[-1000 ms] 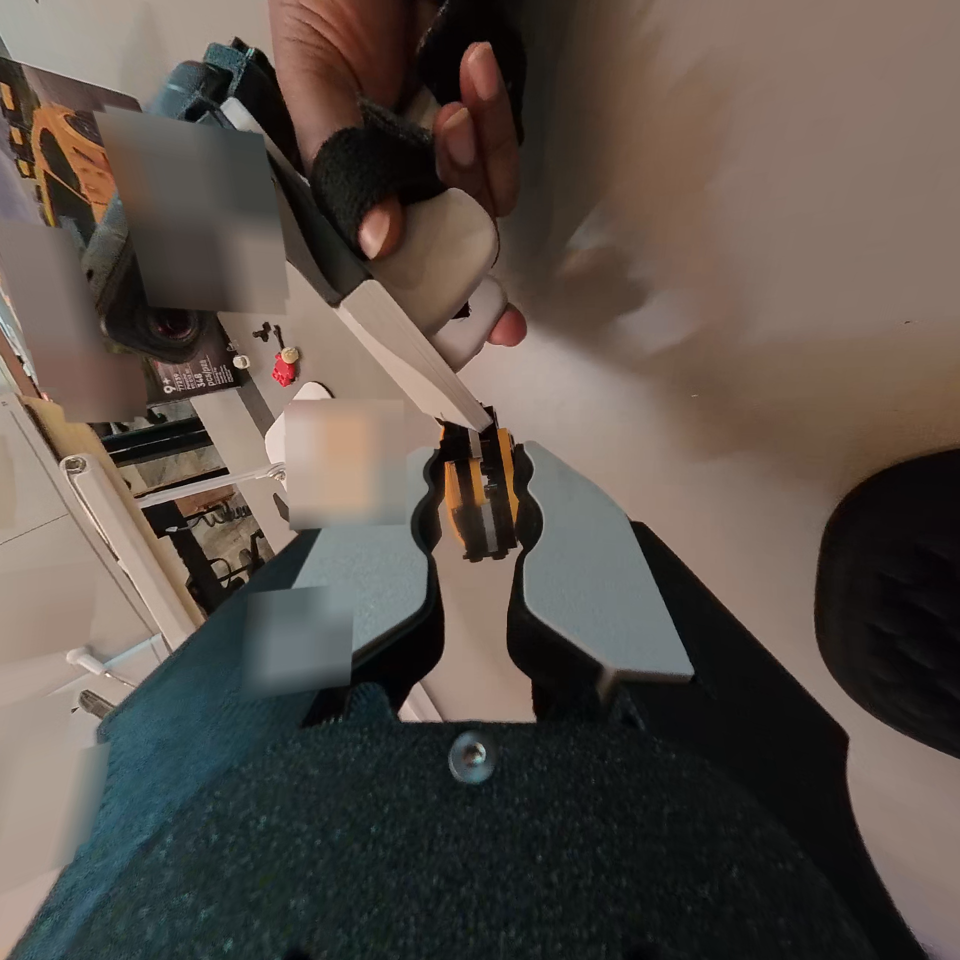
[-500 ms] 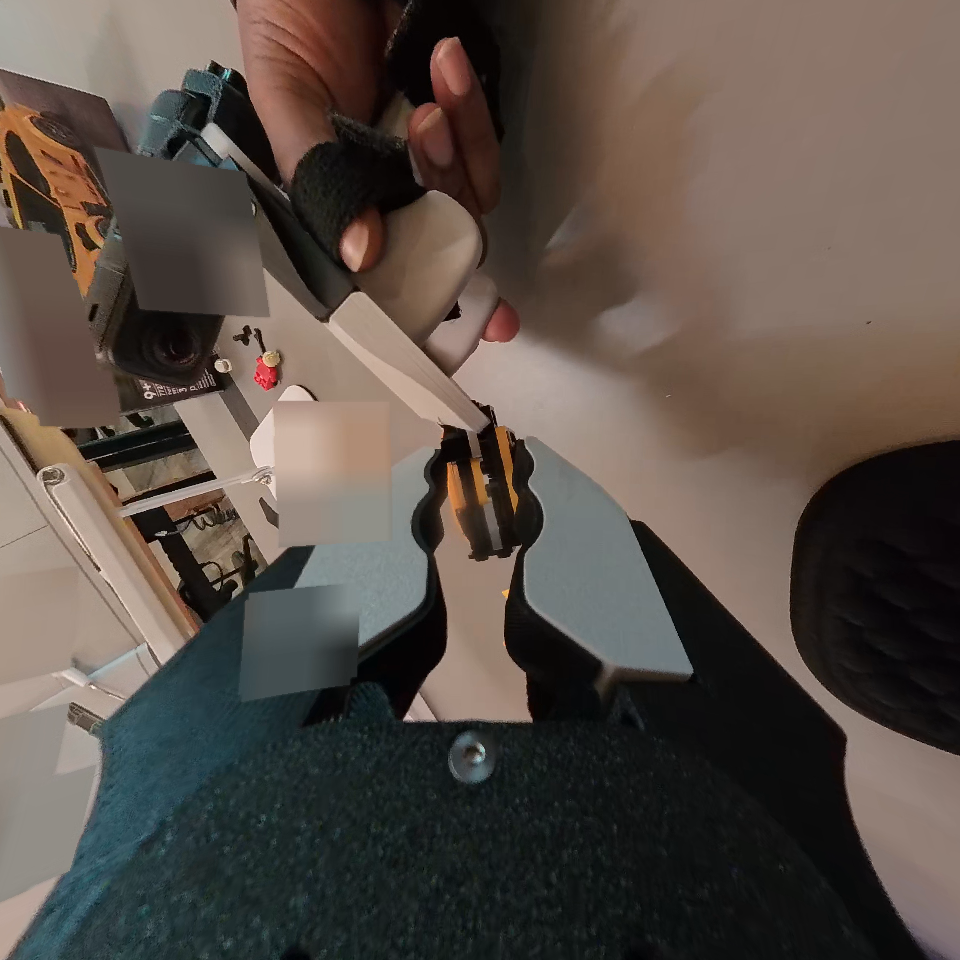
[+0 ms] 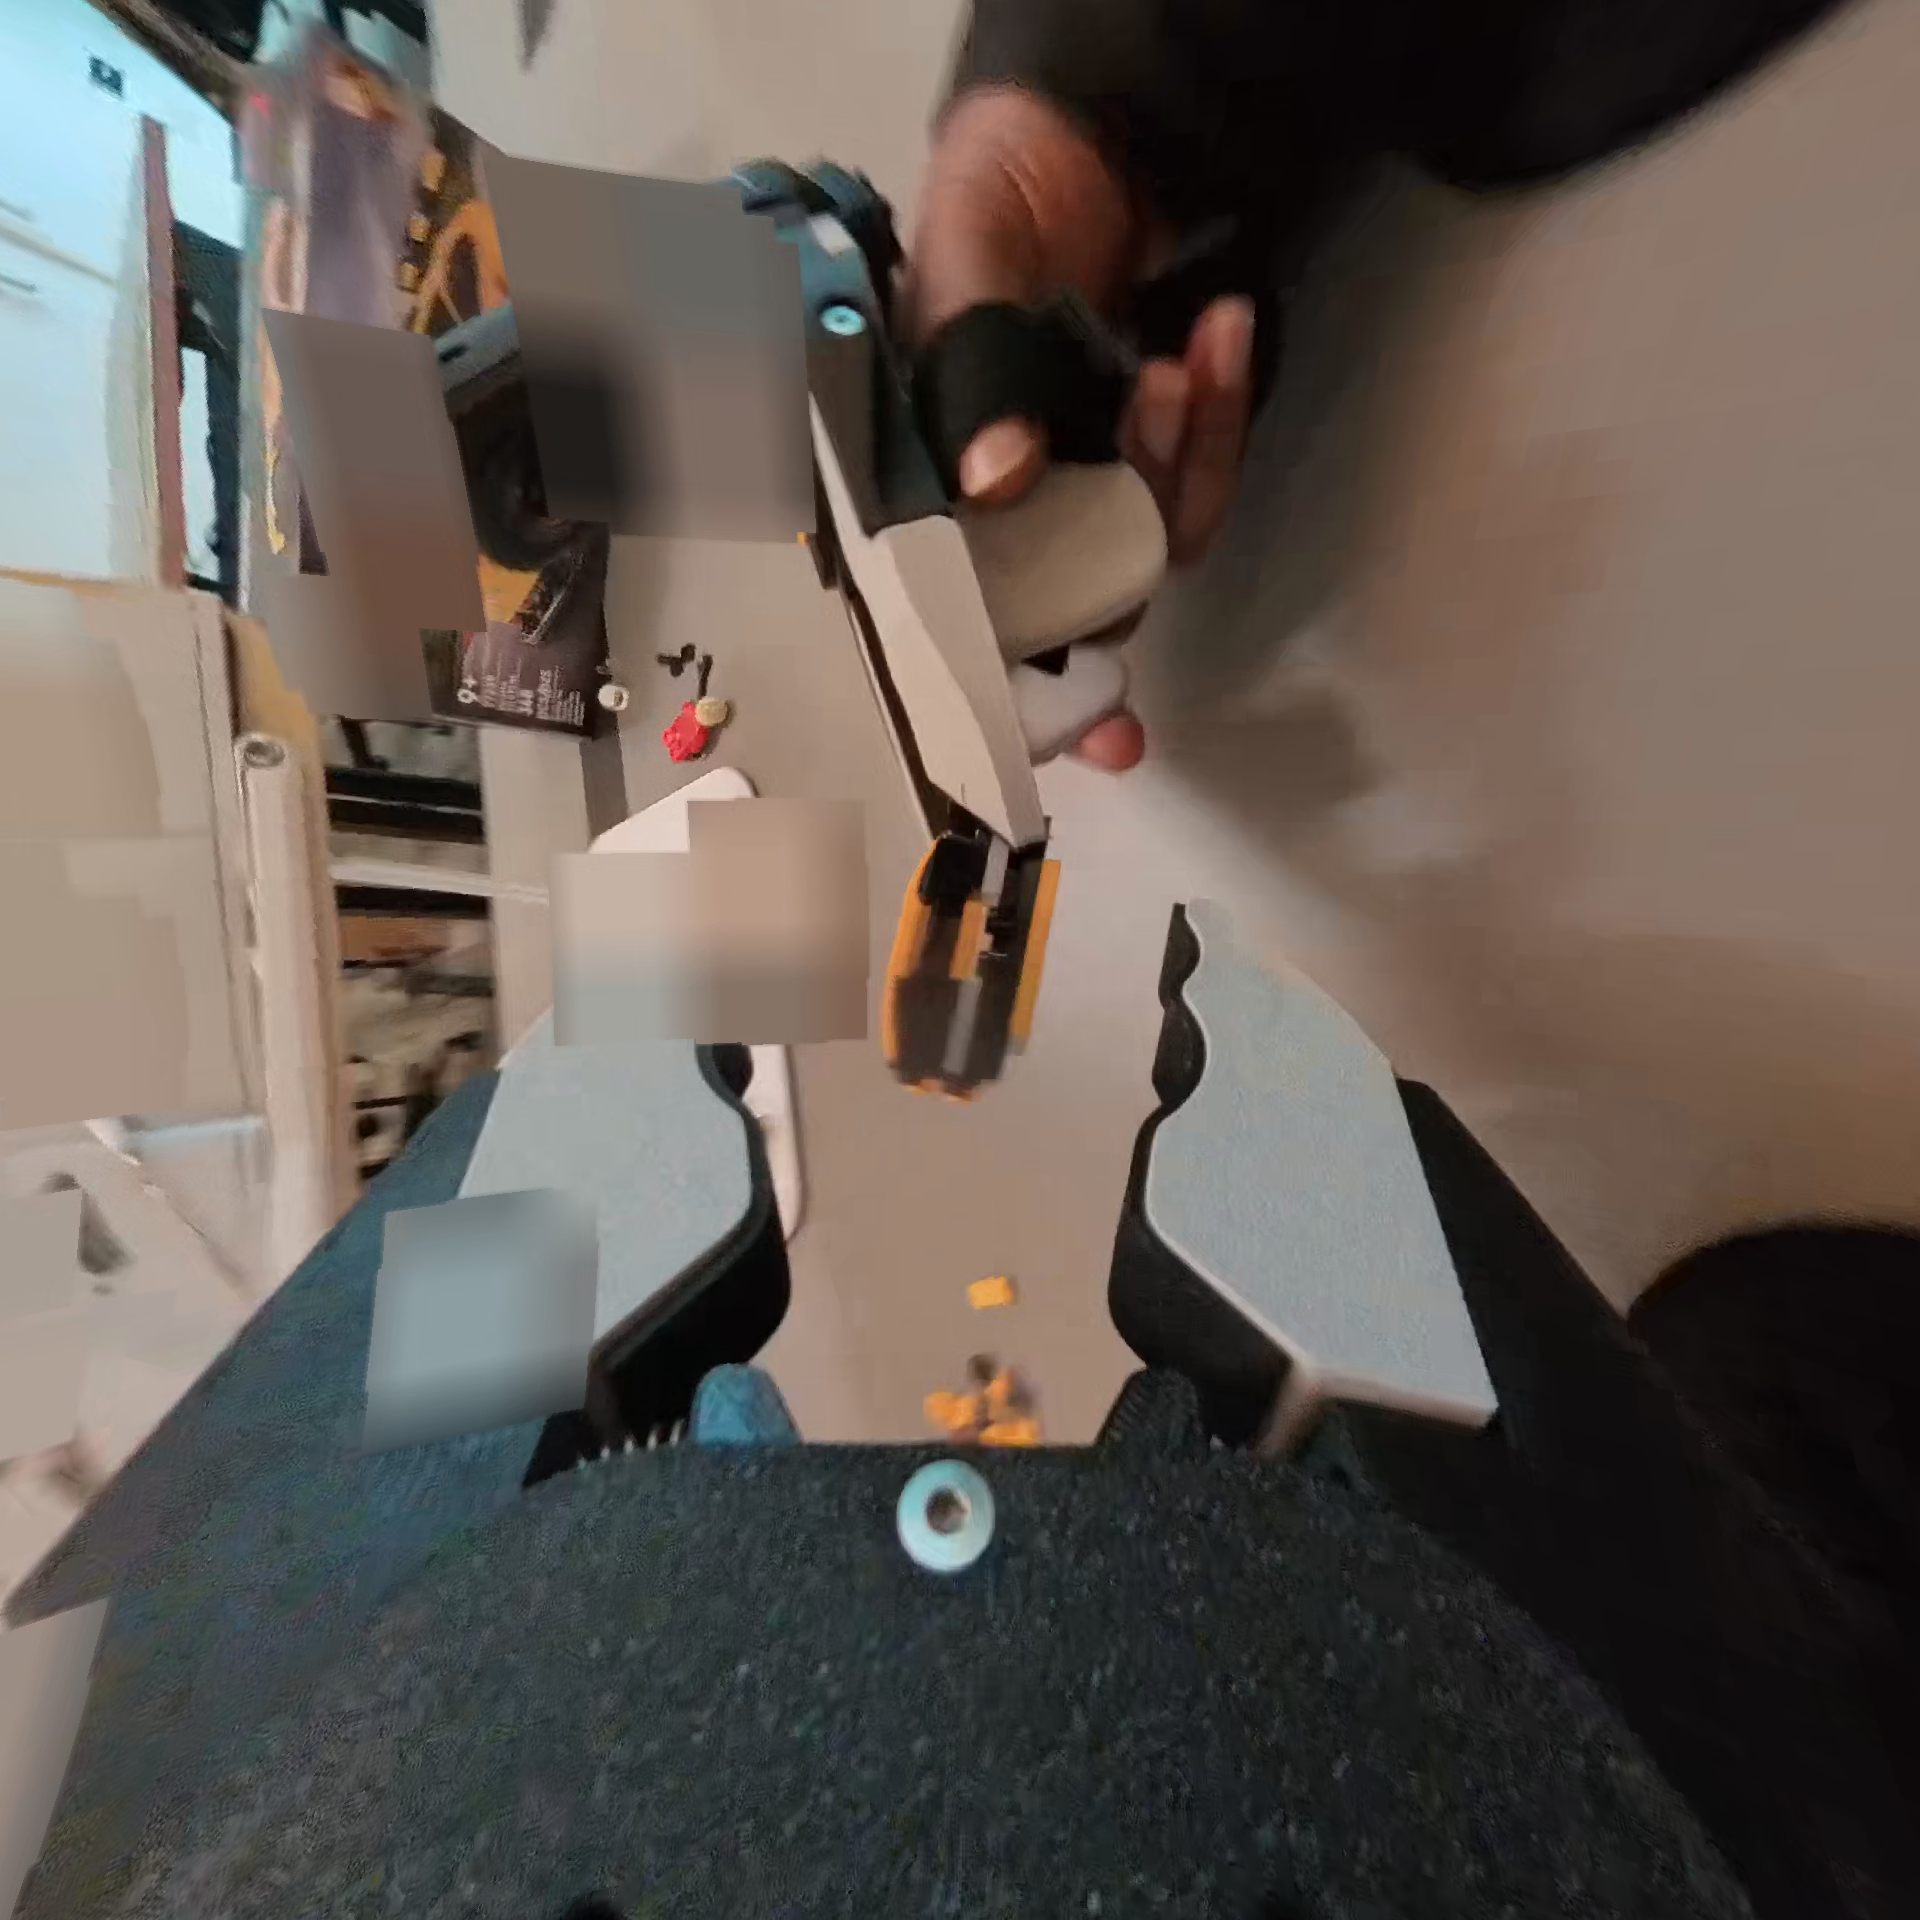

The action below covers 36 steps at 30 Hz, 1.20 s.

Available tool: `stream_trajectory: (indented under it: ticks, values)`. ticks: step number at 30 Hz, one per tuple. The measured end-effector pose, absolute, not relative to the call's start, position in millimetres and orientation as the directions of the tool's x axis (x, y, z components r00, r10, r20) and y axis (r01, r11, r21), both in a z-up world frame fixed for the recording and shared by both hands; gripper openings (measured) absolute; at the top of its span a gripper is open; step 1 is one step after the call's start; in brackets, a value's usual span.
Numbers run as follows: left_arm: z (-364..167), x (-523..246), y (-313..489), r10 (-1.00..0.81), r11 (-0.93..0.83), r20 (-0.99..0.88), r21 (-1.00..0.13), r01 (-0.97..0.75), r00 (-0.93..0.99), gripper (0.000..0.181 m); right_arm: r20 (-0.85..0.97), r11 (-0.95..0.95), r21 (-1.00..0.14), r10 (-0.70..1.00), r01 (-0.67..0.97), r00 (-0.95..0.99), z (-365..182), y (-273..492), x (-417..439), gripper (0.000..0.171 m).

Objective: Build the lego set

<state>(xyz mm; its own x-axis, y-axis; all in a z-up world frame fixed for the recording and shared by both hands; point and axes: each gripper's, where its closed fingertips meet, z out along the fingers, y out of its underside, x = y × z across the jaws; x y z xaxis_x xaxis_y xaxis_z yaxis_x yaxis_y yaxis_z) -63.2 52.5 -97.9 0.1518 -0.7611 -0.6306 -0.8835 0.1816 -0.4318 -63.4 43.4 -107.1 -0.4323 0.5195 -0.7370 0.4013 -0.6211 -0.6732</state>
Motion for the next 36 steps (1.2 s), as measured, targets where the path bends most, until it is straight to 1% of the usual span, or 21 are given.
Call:
stream_trajectory:
  ticks: [2,3,4,5,6,7,8,9,10,12,16,18,19,22,24,25,27,30,33,36]
  values:
    - [-92,-58,48,-0.804,0.108,-0.514,-0.621,-0.776,0.299,0.077,-0.680,-0.584,-0.728,0.556,0.357,-0.478,-100,44,-59,0.025]
    - [-88,-55,45,-0.829,0.066,-0.422,-0.725,-0.686,0.367,0.076,-0.636,-0.556,-0.766,0.582,0.322,-0.507,-96,44,-57,0.025]
    - [-84,-51,43,-0.856,-0.010,-0.280,-0.832,-0.555,0.435,0.074,-0.588,-0.520,-0.804,0.624,0.288,-0.514,-95,45,-55,0.025]
    - [-80,-47,42,-0.869,-0.104,-0.112,-0.911,-0.400,0.482,0.073,-0.518,-0.459,-0.853,0.688,0.249,-0.507,-96,47,-54,0.025]
    - [-76,-47,43,-0.868,-0.186,0.037,-0.949,-0.255,0.495,0.072,-0.437,-0.390,-0.899,0.751,0.200,-0.496,-96,49,-54,0.025]
    - [-71,-48,44,-0.863,-0.239,0.149,-0.962,-0.130,0.483,0.067,-0.366,-0.322,-0.930,0.795,0.175,-0.483,-97,50,-53,0.025]
    - [-69,-51,45,-0.857,-0.278,0.228,-0.960,-0.043,0.462,0.057,-0.307,-0.261,-0.952,0.824,0.161,-0.477,-98,49,-52,0.025]
    - [-69,-52,45,-0.855,-0.304,0.276,-0.953,0.007,0.438,0.051,-0.261,-0.214,-0.965,0.842,0.153,-0.471,-100,47,-52,0.025]
    - [-70,-54,45,-0.855,-0.315,0.299,-0.948,0.033,0.425,0.045,-0.227,-0.179,-0.973,0.854,0.145,-0.467,-101,46,-52,0.025]
    - [-73,-56,45,-0.861,-0.306,0.288,-0.952,0.025,0.420,0.035,-0.185,-0.136,-0.981,0.859,0.135,-0.477,-101,43,-50,0.025]
    - [-89,-55,42,-0.870,-0.246,0.169,-0.963,-0.112,0.463,0.041,-0.168,-0.134,-0.986,0.857,0.104,-0.488,-93,42,-48,0.025]
    - [-91,-51,39,-0.876,-0.232,0.153,-0.965,-0.123,0.458,0.036,-0.172,-0.133,-0.985,0.852,0.113,-0.494,-93,40,-47,0.025]
    - [-91,-51,41,-0.873,-0.219,0.140,-0.969,-0.118,0.467,0.030,-0.188,-0.145,-0.982,0.840,0.124,-0.508,-94,38,-46,0.025]
    - [-95,-53,46,-0.853,-0.262,0.192,-0.962,-0.079,0.485,0.028,-0.258,-0.198,-0.965,0.831,0.172,-0.493,-99,43,-48,0.025]
    - [-100,-59,57,-0.806,-0.302,0.248,-0.953,-0.013,0.537,0.027,-0.281,-0.227,-0.958,0.863,0.175,-0.419,-101,58,-52,0.025]
    - [-102,-62,61,-0.787,-0.324,0.280,-0.946,0.018,0.550,0.027,-0.251,-0.213,-0.967,0.893,0.141,-0.372,-97,66,-54,0.027]
    - [-104,-69,68,-0.751,-0.355,0.335,-0.931,0.080,0.569,0.027,-0.121,-0.103,-0.991,0.962,0.085,-0.246,-90,81,-56,0.034]
    - [-116,-83,80,-0.677,-0.408,0.391,-0.905,0.125,0.624,0.027,0.159,0.170,-0.981,0.981,0.094,-0.110,-89,84,-60,0.036]
    - [-125,-91,85,-0.618,-0.461,0.439,-0.874,0.153,0.652,0.027,0.415,0.415,-0.887,0.909,0.205,-0.044,-107,81,-70,0.036]
    - [-130,-91,87,-0.588,-0.476,0.434,-0.868,0.142,0.682,0.027,0.612,0.588,-0.747,0.790,0.309,-0.022,-122,84,-76,0.036]
